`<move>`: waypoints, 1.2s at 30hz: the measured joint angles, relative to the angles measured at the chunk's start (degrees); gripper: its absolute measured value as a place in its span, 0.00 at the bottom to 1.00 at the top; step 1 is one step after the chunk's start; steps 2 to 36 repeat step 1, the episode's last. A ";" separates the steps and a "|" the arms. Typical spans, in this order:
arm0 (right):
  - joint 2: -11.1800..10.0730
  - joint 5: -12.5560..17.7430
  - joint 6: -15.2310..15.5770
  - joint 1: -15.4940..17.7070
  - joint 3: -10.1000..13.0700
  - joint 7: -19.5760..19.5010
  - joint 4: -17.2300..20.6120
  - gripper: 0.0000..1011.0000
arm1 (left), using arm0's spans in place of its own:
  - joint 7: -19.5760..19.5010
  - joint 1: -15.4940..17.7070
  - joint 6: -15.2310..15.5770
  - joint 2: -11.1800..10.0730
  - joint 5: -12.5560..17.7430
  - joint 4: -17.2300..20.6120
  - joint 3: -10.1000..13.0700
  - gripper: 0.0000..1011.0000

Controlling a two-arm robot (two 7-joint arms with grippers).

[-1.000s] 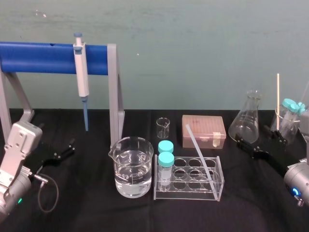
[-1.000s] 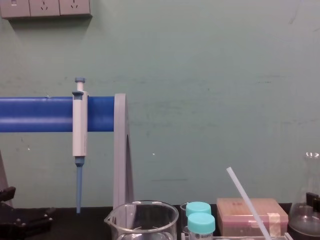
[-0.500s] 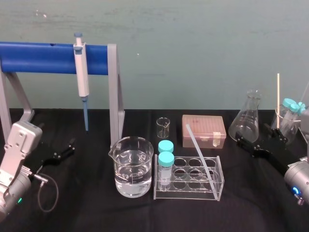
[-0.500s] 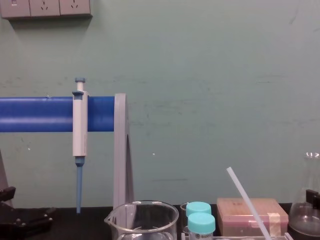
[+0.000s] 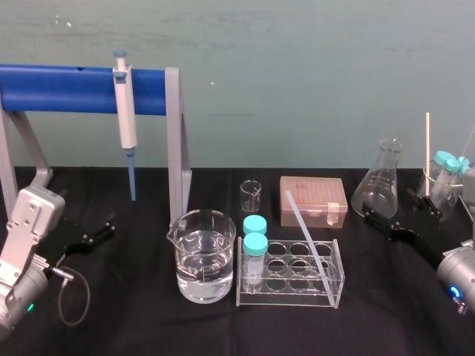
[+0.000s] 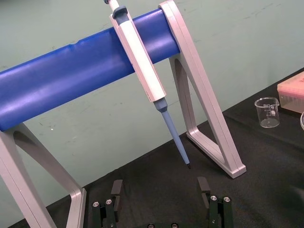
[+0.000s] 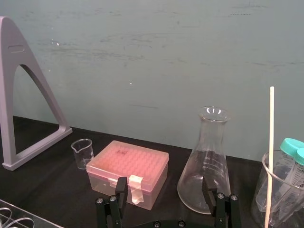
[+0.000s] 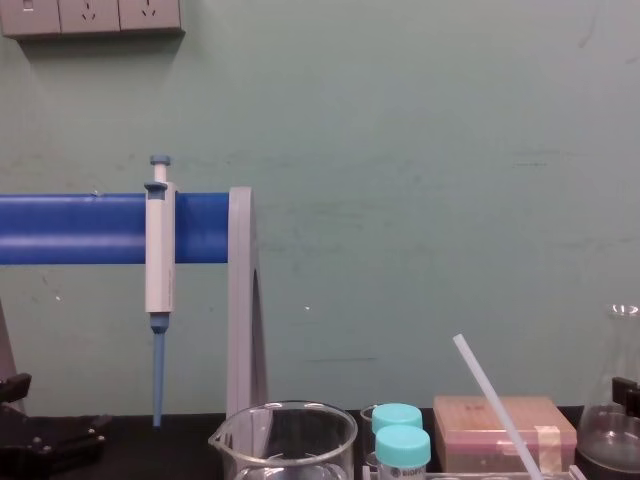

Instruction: Pick up the stirring rod with one hand, then place it down.

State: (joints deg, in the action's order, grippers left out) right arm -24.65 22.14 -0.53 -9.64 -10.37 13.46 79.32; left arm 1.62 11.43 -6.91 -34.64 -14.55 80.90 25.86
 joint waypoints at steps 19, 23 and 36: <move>0.00 0.00 -0.01 0.00 0.00 0.00 0.00 0.99 | 0.00 0.00 0.00 0.00 0.00 0.00 0.00 0.99; 0.00 0.00 -0.01 0.00 0.00 0.00 0.00 0.99 | 0.00 0.00 0.00 0.00 0.00 0.00 0.00 0.99; 0.00 0.00 -0.01 0.00 0.00 0.00 0.00 0.99 | 0.00 0.00 0.00 0.00 0.00 0.00 0.00 0.99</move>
